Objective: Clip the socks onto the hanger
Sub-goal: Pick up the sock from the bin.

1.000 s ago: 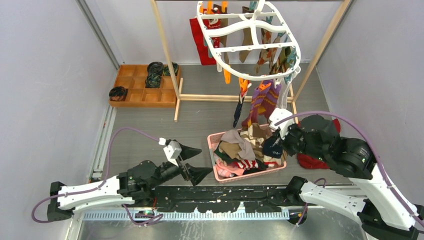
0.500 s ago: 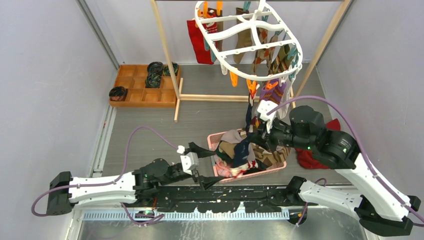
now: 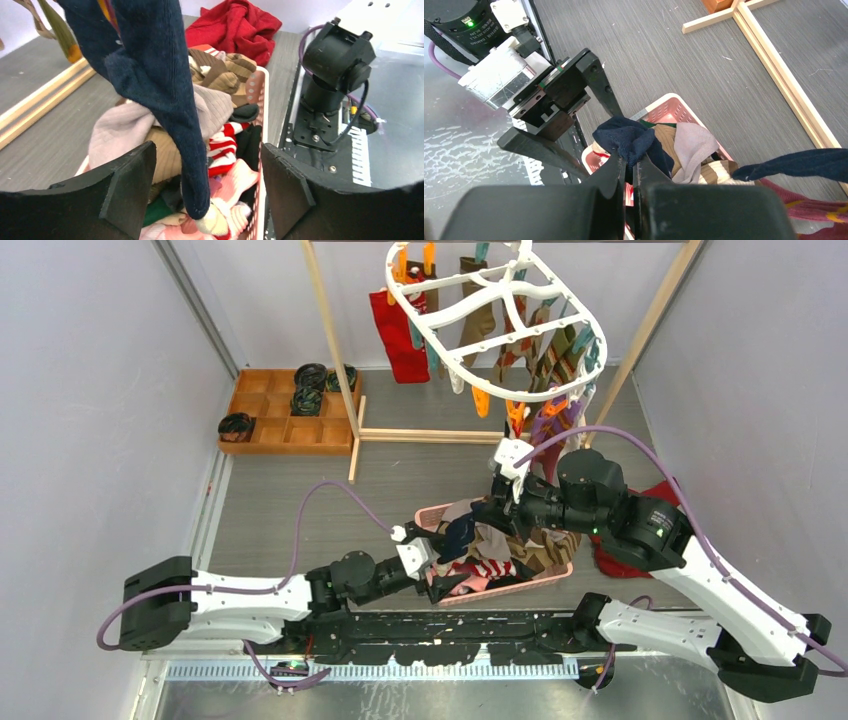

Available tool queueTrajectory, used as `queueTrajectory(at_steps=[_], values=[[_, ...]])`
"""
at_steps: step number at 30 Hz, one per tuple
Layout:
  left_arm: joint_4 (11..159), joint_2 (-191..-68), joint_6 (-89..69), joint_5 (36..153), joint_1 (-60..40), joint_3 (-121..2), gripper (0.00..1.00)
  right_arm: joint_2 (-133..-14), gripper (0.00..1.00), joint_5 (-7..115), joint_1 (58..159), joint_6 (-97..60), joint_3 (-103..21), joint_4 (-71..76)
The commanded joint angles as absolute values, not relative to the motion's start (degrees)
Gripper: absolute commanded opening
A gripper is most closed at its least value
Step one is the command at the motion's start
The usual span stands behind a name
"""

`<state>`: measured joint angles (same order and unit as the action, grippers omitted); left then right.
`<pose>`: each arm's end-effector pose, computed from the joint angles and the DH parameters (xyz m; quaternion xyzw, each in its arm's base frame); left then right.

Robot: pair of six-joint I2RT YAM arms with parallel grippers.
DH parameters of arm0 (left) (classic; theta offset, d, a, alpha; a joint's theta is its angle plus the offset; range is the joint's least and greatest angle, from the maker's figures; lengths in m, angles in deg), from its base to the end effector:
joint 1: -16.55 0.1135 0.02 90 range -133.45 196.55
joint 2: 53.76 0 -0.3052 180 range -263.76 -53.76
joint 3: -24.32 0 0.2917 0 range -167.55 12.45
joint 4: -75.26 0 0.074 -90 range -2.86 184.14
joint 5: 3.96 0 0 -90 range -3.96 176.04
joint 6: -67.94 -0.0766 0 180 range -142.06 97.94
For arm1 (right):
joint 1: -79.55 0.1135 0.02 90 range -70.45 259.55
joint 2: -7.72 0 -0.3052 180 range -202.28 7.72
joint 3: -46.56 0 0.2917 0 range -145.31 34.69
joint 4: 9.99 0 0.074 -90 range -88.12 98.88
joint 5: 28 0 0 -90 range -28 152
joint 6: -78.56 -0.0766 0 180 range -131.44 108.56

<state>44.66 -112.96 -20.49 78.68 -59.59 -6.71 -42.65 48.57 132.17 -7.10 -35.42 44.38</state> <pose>0.0744 -0.2605 0.2443 0.3814 0.5775 -0.4174 0.5889 0.1138 0.1782 0.4440 -0.4513 0.6961 0.3137 0.4620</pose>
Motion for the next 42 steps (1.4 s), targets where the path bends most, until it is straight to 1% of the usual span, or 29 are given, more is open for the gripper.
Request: queueTrajectory(at_steps=[1,2,3,4,5,7,8,13,14,16,18,21,22,25,26,28,31,33,35,38,42], values=[[41.03,-112.97,-24.66,75.53,-59.24,-10.37,0.70,-41.84,0.01,49.82,132.72,-6.84,-35.63,40.70],[41.95,-112.93,-24.62,75.74,-59.16,-10.77,0.61,-41.77,0.01,49.91,132.72,-6.80,-35.56,40.72],[42.90,-112.91,-24.48,75.84,-59.16,-11.17,0.46,-41.68,0.01,50.16,132.68,-6.78,-35.42,40.81],[44.07,-112.72,-23.95,75.49,-59.08,-11.59,0.29,-41.63,0.01,50.69,132.74,-6.78,-35.26,40.90],[45.23,-112.20,-23.16,75.31,-59.05,-12.10,0.16,-41.53,0.01,51.34,132.69,-6.78,-35.13,41.03],[48.55,-110.81,-20.86,75.42,-59.01,-12.72,0.02,-41.34,0.01,52.82,132.76,-6.78,-34.76,41.23],[50.55,-109.61,-18.71,74.93,-58.95,-13.10,0.01,-41.28,0.01,53.82,132.76,-6.78,-34.60,41.46],[62.06,-100.52,-5.07,74.79,-58.59,-12.83,0.00,-41.24,0.09,59.19,132.81,-5.94,-32.66,43.01],[63.67,-98.51,-2.19,74.71,-58.45,-12.26,0.00,-41.17,0.12,60.00,132.79,-5.80,-31.98,42.76],[66.97,-94.50,6.81,73.46,-58.37,-11.20,0.00,-41.13,0.21,61.63,132.87,-5.66,-30.71,41.91],[71.34,-90.66,15.13,70.89,-58.02,-10.50,0.00,-40.80,0.37,64.97,132.90,-5.34,-29.85,40.75],[78.98,-85.84,26.29,65.50,-57.45,-10.76,0.00,-37.99,0.61,64.98,133.06,-2.64,-27.90,37.94],[81.12,-84.44,29.57,63.71,-57.26,-11.01,0.00,-36.61,0.71,63.60,133.09,-1.29,-26.89,36.64],[86.13,-81.56,39.15,59.64,-56.14,-12.67,0.00,-32.46,0.96,53.61,133.15,5.30,-22.78,33.22],[87.60,-81.36,41.58,58.57,-55.87,-13.48,0.00,-31.53,0.99,51.44,133.16,7.32,-21.62,32.31],[91.14,-81.23,45.38,56.63,-55.55,-15.48,0.00,-31.27,1.00,47.57,133.16,10.26,-21.11,32.70],[91.25,-81.30,49.09,54.72,-54.81,-16.69,0.00,-32.78,1.00,44.97,133.16,12.44,-21.79,34.94],[90.28,-82.23,50.02,55.70,-53.50,-17.42,0.00,-32.90,1.00,45.88,133.55,13.84,-20.87,34.70],[88.37,-83.31,50.44,57.75,-51.50,-18.07,0.00,-32.91,0.97,49.36,134.96,14.14,-19.66,33.37],[86.37,-85.98,52.01,63.38,-47.14,-18.53,0.00,-34.35,0.93,62.49,141.91,14.87,-19.42,32.49],[84.44,-87.70,54.29,70.44,-39.37,-17.56,0.00,-41.01,0.94,88.83,155.56,17.21,-22.17,32.31]])
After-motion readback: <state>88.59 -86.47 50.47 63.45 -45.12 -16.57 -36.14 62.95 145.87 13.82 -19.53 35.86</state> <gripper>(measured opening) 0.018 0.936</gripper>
